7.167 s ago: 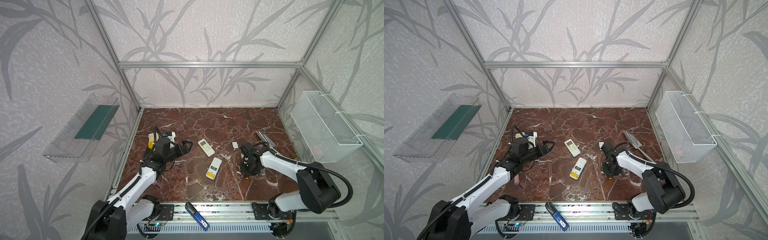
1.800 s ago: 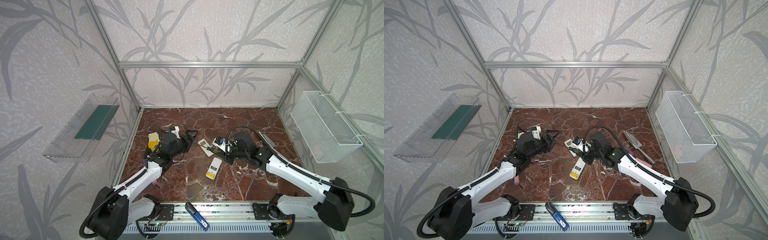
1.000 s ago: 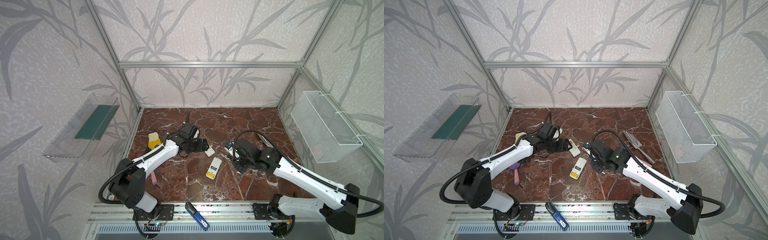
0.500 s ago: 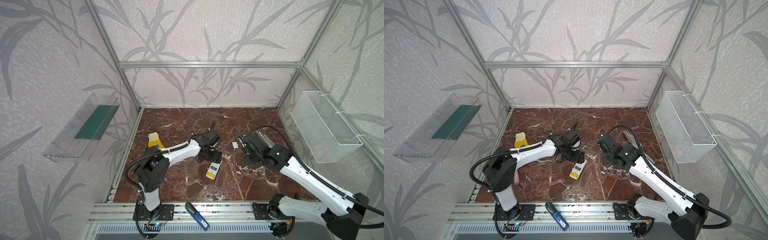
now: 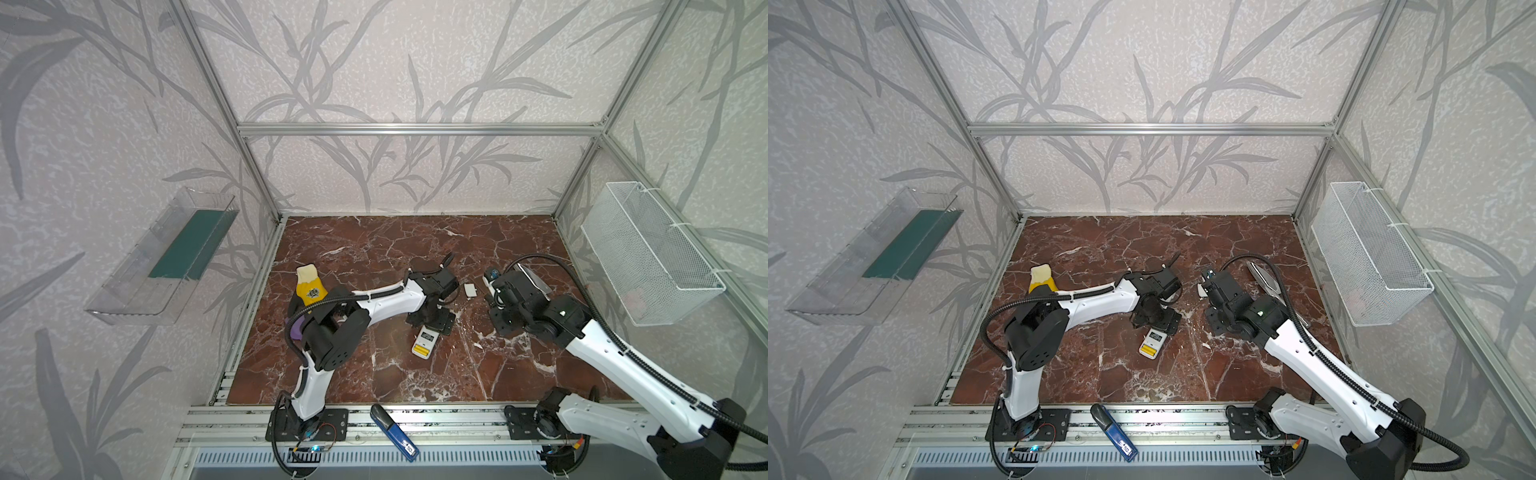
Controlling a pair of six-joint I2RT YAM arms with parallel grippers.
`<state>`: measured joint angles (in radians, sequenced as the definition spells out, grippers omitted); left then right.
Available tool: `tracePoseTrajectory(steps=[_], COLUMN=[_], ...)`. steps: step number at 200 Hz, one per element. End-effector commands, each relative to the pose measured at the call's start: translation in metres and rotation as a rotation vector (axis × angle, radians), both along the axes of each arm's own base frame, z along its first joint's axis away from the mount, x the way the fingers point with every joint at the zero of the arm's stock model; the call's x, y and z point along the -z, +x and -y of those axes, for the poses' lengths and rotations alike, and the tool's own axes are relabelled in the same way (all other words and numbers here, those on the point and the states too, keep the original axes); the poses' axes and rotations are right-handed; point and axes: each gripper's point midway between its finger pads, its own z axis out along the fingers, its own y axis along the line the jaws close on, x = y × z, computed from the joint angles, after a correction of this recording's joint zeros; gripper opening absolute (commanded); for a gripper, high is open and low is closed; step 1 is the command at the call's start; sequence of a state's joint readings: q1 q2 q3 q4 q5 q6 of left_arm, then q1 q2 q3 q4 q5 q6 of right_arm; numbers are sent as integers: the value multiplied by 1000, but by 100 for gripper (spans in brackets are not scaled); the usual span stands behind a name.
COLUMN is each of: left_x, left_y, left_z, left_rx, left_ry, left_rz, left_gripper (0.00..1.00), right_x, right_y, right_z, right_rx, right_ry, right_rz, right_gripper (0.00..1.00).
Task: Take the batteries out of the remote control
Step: 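Grasp the end of the opened white remote with the left gripper, then bring the screwdriver tip over the yellow batteries with the right gripper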
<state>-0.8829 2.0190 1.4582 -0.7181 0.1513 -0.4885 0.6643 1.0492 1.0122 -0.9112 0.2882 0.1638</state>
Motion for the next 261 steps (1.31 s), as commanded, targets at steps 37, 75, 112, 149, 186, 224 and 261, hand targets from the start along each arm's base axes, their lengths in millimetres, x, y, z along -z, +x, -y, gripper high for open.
tracePoseTrajectory(steps=[37, 75, 112, 149, 186, 224, 261], left_x=[17, 24, 23, 22, 20, 18, 18], left_y=[-3, -1, 6, 18, 34, 46, 51], left_z=[-7, -17, -30, -49, -72, -88, -97], left_rx=[11, 10, 7, -15, -53, -56, -58], left_ry=[102, 152, 189, 206, 206, 205, 190], left_rz=[-7, -3, 18, 23, 22, 17, -10], left_gripper=[83, 64, 50, 44, 42, 42, 45], right_x=[-5, -2, -2, -2, -1, 0, -1], right_y=[4, 6, 8, 10, 10, 7, -9], right_z=[-2, -6, -9, -11, -14, -18, -33], right_rx=[-1, -12, -25, -40, -65, -116, -235], right_ry=[30, 41, 41, 39, 36, 20, 31], right_rz=[29, 23, 25, 30, 27, 8, -37], right_gripper=[0, 0, 0, 0, 0, 0, 0])
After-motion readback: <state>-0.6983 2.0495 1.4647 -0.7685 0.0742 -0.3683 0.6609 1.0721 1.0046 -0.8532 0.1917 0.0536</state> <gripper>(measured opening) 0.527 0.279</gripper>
